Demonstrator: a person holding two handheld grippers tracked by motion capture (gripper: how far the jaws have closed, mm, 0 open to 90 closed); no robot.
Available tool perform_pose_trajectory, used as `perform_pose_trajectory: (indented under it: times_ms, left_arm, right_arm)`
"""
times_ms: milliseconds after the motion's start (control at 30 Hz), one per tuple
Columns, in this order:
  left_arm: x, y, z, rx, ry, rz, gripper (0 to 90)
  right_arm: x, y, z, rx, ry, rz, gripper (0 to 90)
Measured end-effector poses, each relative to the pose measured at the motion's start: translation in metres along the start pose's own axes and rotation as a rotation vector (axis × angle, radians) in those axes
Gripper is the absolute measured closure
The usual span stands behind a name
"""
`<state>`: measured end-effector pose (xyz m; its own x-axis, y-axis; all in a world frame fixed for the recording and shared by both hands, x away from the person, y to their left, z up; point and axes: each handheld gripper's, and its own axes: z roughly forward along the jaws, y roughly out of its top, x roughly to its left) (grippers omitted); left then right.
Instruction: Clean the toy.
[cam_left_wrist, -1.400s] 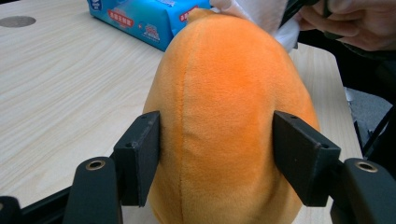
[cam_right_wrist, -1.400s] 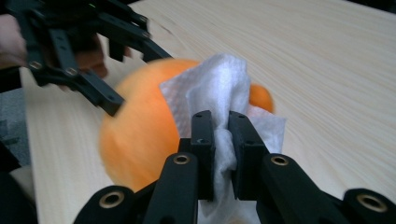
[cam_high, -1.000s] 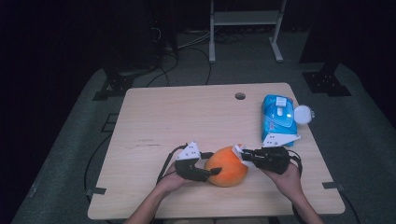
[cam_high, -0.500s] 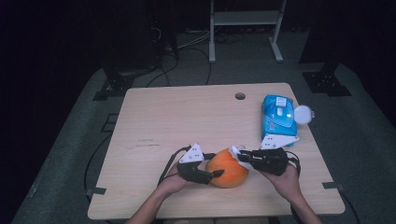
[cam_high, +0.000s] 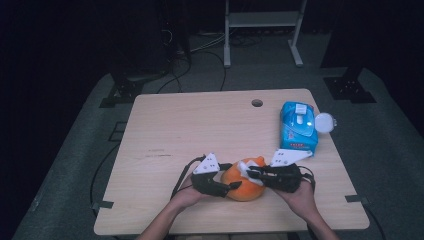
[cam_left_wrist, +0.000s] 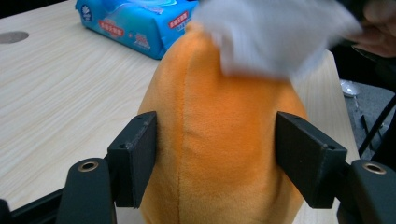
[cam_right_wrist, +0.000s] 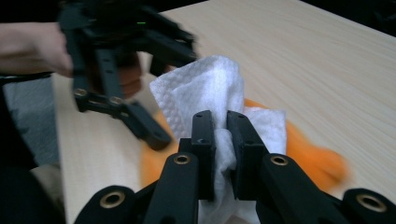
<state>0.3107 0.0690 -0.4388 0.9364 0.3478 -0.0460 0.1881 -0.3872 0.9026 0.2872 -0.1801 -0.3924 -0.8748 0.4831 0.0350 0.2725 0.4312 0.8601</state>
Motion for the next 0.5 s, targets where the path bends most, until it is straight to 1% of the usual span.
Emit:
perform_pose_trajectory:
  times_ms: [67,100,133,200,267,367,467,500]
  left_arm:
    - [-0.003,0.001,0.000,0.008,0.008,0.018,31.7]
    - [-0.003,0.001,-0.001,0.010,0.007,0.018,32.2]
    - [-0.003,0.000,-0.001,0.007,0.006,0.015,32.7]
    - [-0.003,0.000,0.000,0.000,0.001,0.017,33.2]
    - [-0.004,0.001,0.000,0.001,-0.002,0.024,33.5]
    - [-0.006,0.001,0.001,0.003,-0.003,0.038,33.7]
    - [-0.009,0.003,0.001,0.007,-0.006,0.054,33.6]
    - [-0.010,0.003,0.002,0.005,-0.007,0.058,33.5]
  right_arm:
    - [0.009,0.003,0.006,0.019,-0.007,-0.045,80.7]
    - [0.009,0.004,0.006,0.019,-0.013,-0.050,80.7]
    - [0.007,0.003,0.005,0.013,-0.009,-0.043,80.9]
    - [0.000,0.002,0.001,0.003,-0.012,-0.012,80.9]
    - [-0.008,0.000,-0.004,-0.010,-0.027,0.014,80.9]
    - [-0.021,-0.005,-0.013,-0.016,-0.070,0.050,80.9]
    - [-0.038,-0.013,-0.021,-0.011,-0.119,0.107,80.8]
    - [-0.043,-0.016,-0.023,-0.009,-0.128,0.124,80.8]
